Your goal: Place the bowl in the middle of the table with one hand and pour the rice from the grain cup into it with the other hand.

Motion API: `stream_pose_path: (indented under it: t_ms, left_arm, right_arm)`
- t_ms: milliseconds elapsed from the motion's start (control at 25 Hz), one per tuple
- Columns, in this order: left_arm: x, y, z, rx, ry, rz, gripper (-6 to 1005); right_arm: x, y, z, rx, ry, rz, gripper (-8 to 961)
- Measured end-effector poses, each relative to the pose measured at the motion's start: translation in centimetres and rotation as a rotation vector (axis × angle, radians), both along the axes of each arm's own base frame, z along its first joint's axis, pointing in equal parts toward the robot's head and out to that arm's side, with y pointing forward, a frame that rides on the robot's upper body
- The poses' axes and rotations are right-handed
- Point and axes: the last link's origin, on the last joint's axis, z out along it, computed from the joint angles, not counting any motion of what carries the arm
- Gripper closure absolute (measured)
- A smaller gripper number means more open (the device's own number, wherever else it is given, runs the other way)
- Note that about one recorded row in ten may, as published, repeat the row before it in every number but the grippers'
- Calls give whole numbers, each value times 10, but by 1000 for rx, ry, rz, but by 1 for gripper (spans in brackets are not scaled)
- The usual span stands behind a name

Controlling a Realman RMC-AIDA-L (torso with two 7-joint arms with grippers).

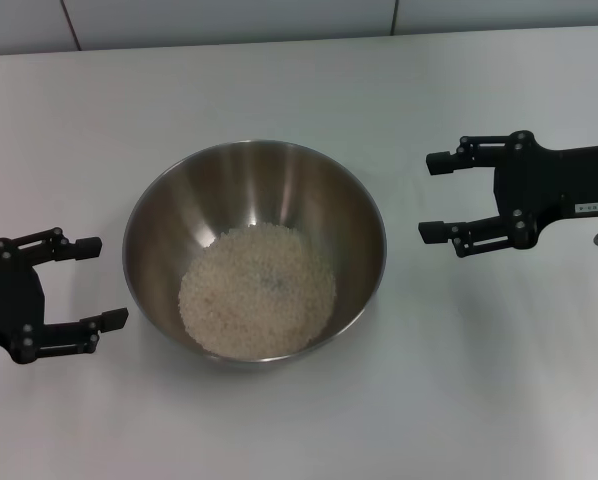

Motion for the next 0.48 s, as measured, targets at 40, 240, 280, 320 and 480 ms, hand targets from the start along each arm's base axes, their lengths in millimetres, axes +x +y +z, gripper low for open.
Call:
stream_pose_path:
  t_ms: [40,240,280,320,480]
  left_arm:
    - [0,0,0,0,0,0,184]
    - [0,1,0,0,2,-1,184]
    - [0,1,0,-1,3,-1,184]
    - [0,1,0,-1,3,-1,184]
    - [0,0,0,-1,3,-1,184]
  right_arm:
    - [0,0,1,3,0,0,134]
    - [1,-1,2,7,1,-6,134]
    - [1,-1,2,7,0,-7,133]
    - [2,-1,2,5,-1,-6,133]
    - [2,-2,1,-1,-7,-5,133]
